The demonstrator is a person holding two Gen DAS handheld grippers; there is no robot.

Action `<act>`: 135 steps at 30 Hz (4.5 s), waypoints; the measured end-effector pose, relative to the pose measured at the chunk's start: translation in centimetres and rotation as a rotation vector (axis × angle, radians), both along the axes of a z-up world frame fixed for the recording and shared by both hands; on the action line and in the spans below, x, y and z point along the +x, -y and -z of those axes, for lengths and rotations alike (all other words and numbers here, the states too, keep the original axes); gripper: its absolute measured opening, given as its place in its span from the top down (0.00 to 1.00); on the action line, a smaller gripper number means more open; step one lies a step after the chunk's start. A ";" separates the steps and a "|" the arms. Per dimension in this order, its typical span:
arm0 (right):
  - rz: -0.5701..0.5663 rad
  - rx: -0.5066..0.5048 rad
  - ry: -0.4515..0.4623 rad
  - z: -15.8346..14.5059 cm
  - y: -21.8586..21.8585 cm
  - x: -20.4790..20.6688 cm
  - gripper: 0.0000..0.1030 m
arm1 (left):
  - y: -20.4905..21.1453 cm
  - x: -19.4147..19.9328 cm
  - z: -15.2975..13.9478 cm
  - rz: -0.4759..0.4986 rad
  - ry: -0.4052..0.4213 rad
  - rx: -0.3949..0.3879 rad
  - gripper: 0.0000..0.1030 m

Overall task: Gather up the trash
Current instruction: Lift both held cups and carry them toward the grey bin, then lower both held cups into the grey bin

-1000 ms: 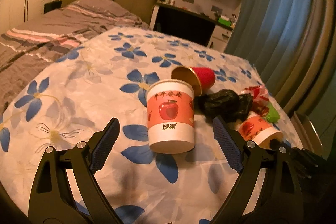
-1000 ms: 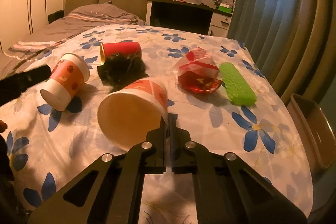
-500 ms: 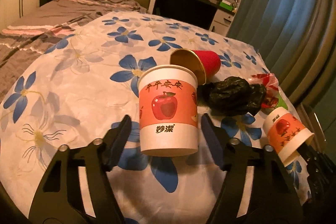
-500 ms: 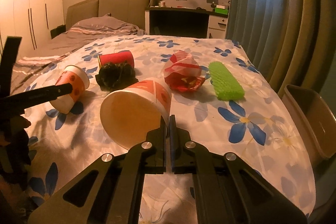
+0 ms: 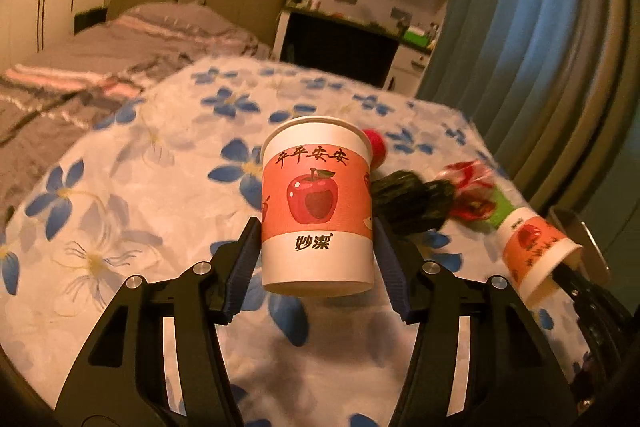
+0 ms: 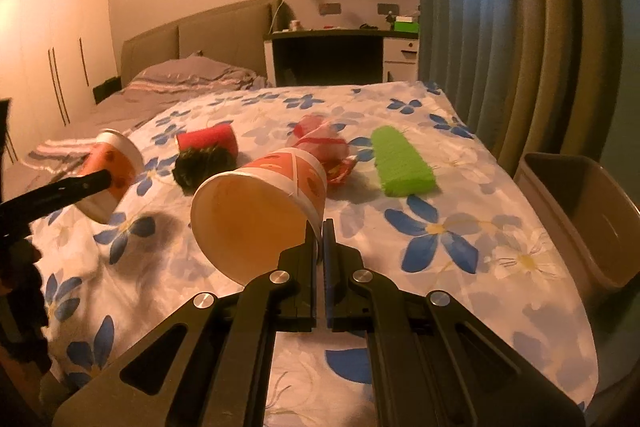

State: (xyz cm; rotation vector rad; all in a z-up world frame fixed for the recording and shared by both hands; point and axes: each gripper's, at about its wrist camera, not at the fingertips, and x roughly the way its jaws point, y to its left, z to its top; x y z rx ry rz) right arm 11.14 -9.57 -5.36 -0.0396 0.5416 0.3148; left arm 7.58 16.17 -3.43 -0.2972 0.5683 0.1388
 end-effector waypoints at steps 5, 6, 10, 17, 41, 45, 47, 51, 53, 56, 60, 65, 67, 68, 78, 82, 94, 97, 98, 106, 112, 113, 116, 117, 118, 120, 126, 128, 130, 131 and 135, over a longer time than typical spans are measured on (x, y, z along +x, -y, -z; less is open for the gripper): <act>0.029 0.023 0.011 -0.4 1.6 -0.4 0.97 | 2.1 -1.1 -2.0 0.036 0.065 0.023 0.46; 0.034 0.026 0.016 -0.5 1.9 -0.5 0.97 | 2.5 -1.3 -2.2 0.043 0.072 0.028 0.46; 0.060 0.045 0.029 -1.0 3.4 -0.9 0.97 | 4.4 -1.5 -3.0 0.084 0.098 0.040 0.46; 0.108 0.075 0.050 -1.6 6.3 -1.4 0.97 | 7.6 -1.1 -3.5 0.157 0.117 0.053 0.46; 0.279 0.138 0.117 -2.9 15.3 -1.8 0.97 | 18.5 2.9 -4.4 0.380 0.151 0.085 0.46; 0.316 0.142 0.130 -3.1 16.9 -2.0 0.97 | 20.2 3.6 -4.7 0.416 0.162 0.081 0.46; 0.335 0.143 0.138 -3.2 17.8 -2.1 0.97 | 21.0 3.9 -4.9 0.431 0.167 0.080 0.46; 0.371 0.149 0.146 -3.3 19.1 -2.0 0.97 | 22.8 4.7 -5.1 0.474 0.178 0.078 0.46; 0.391 0.151 0.150 -3.3 19.9 -1.9 0.96 | 24.0 5.1 -5.1 0.500 0.180 0.077 0.46; 0.420 0.154 0.153 -3.3 20.9 -1.7 0.97 | 25.6 5.8 -5.1 0.531 0.184 0.073 0.46; 0.456 0.156 0.158 -3.3 22.2 -1.5 0.97 | 27.7 6.6 -5.1 0.569 0.188 0.069 0.46; 0.500 0.164 0.156 -3.0 24.2 -1.2 0.97 | 30.6 7.8 -5.0 0.616 0.184 0.076 0.46; 0.513 0.165 0.154 -2.9 24.9 -1.0 0.97 | 31.5 8.2 -4.9 0.630 0.185 0.079 0.46; 0.520 0.166 0.152 -2.8 25.2 -1.0 0.97 | 32.0 8.4 -4.9 0.639 0.185 0.081 0.46; 0.568 0.178 0.145 -2.4 27.7 -0.5 0.96 | 35.4 10.0 -4.1 0.696 0.170 0.090 0.46; 0.579 0.182 0.140 -2.1 28.2 -0.3 0.96 | 36.3 10.7 -3.7 0.711 0.160 0.094 0.46; 0.603 0.187 0.120 -1.7 29.1 0.9 0.96 | 38.6 12.0 -2.5 0.745 0.133 0.097 0.46; 0.609 0.185 0.111 -1.5 29.1 1.2 0.96 | 38.9 12.3 -2.1 0.752 0.122 0.096 0.46; 0.610 0.185 0.109 -1.4 29.2 1.3 0.96 | 39.0 12.4 -1.9 0.754 0.118 0.095 0.46; 0.622 0.176 0.082 -0.6 29.5 2.0 0.96 | 40.3 13.4 -1.1 0.784 0.086 0.079 0.46; 0.635 0.160 0.061 -0.1 29.7 2.3 0.96 | 41.3 14.0 -0.1 0.809 0.050 0.071 0.46; 0.637 0.157 0.058 0.1 29.8 2.4 0.96 | 41.4 14.1 0.0 0.812 0.046 0.072 0.46; 0.643 0.153 0.050 0.3 30.1 2.3 0.96 | 41.9 14.2 0.4 0.823 0.034 0.073 0.46; 0.644 0.152 0.047 0.4 30.1 2.2 0.96 | 42.1 14.2 0.6 0.829 0.028 0.076 0.46; 0.645 0.152 0.043 0.5 30.2 2.3 0.96 | 42.2 14.2 0.7 0.832 0.025 0.078 0.46; 0.648 0.151 0.038 0.7 30.2 2.3 0.96 | 42.5 14.1 0.9 0.838 0.018 0.084 0.46; 0.650 0.145 0.019 1.1 30.3 2.3 0.96 | 43.3 14.1 1.2 0.861 0.002 0.078 0.46; 0.652 0.144 0.014 1.2 30.4 2.4 0.96 | 43.5 14.1 1.3 0.872 -0.004 0.071 0.45; 0.656 0.139 0.012 1.3 30.4 2.3 0.96 | 43.6 14.1 1.5 0.881 -0.011 0.064 0.45; 0.658 0.136 0.010 1.4 30.4 2.3 0.96 | 43.7 14.2 1.5 0.887 -0.015 0.059 0.45; 0.661 0.128 -0.001 1.5 30.2 2.8 0.96 | 43.7 14.3 1.7 0.899 -0.025 0.039 0.44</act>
